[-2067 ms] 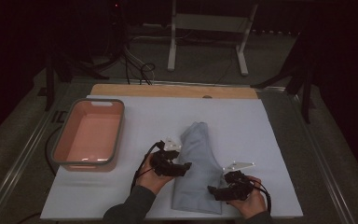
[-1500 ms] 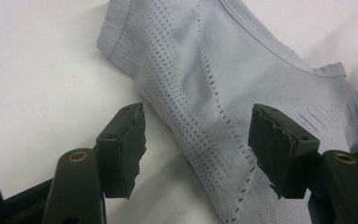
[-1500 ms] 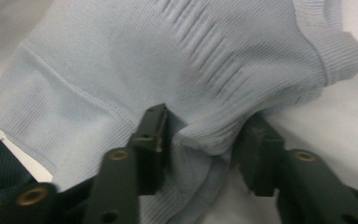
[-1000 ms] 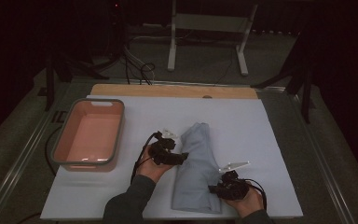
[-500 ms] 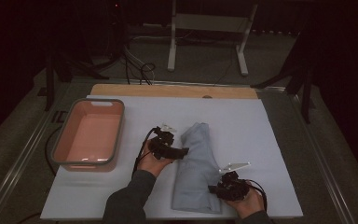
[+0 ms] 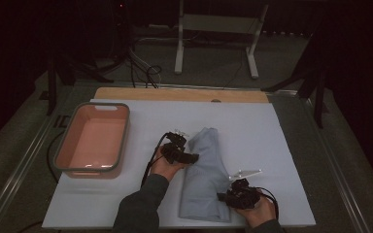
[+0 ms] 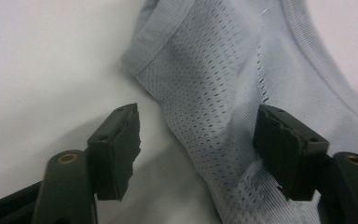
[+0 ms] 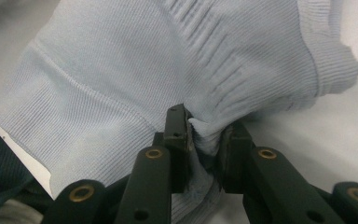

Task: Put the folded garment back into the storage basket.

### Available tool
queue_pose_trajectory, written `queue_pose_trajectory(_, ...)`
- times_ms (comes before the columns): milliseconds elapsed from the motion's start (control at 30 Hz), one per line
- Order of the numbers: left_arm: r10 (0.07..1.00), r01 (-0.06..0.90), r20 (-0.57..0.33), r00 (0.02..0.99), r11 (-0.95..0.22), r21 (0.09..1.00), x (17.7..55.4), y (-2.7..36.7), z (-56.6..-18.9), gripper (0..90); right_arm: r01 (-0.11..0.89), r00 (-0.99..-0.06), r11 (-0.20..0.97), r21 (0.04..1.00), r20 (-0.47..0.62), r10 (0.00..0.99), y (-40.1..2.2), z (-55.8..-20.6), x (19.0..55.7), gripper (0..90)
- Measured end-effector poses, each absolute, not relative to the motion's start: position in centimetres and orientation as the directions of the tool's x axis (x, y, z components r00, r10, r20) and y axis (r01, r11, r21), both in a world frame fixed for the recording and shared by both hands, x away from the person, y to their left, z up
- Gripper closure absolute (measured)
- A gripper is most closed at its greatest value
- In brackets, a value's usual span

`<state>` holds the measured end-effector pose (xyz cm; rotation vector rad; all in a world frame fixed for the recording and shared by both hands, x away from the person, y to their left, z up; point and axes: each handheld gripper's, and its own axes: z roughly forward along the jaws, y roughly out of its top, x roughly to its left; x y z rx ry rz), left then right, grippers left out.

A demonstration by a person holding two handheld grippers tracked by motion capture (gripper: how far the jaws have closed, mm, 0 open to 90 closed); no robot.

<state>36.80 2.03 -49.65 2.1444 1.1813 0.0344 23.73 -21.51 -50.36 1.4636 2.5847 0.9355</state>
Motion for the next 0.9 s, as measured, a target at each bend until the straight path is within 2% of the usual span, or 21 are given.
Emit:
queue_pose_trajectory(133, 0.759, 0.757, -0.305, 0.576, -0.353, 0.55, 37.1, 1.6, -50.0, 42.1, 0.772, -0.558, 0.377, 0.512, 0.261, 0.788, -21.6, -50.4, 23.7, 77.2)
queue_pose_trajectory(267, 0.759, 0.764, -0.31, 0.573, -0.357, 0.538, 37.3, 1.1, -50.2, 44.3, 0.774, -0.554, 0.372, 0.512, 0.266, 0.789, -21.6, -50.4, 23.7, 77.1)
queue_pose_trajectory(600, 0.778, 0.783, -0.314, 0.544, -0.337, 0.522, 37.5, 0.5, -50.7, 44.3, 0.777, -0.549, 0.369, 0.51, 0.265, 0.793, -21.5, -50.4, 23.7, 77.1)
queue_pose_trajectory(633, 0.778, 0.787, -0.319, 0.541, -0.335, 0.518, 37.5, 0.5, -50.7, 48.2, 0.778, -0.548, 0.368, 0.509, 0.263, 0.794, -21.5, -50.3, 23.7, 77.0)
queue_pose_trajectory(800, 0.763, 0.793, -0.353, 0.541, -0.323, 0.517, 37.4, 0.1, -50.8, 79.1, 0.785, -0.536, 0.356, 0.507, 0.27, 0.8, -21.4, -50.3, 23.7, 77.9)
queue_pose_trajectory(900, 0.761, 0.778, -0.333, 0.557, -0.337, 0.53, 37.3, 0.2, -50.3, 83.4, 0.792, -0.527, 0.343, 0.504, 0.284, 0.801, -21.5, -50.3, 23.7, 79.4)
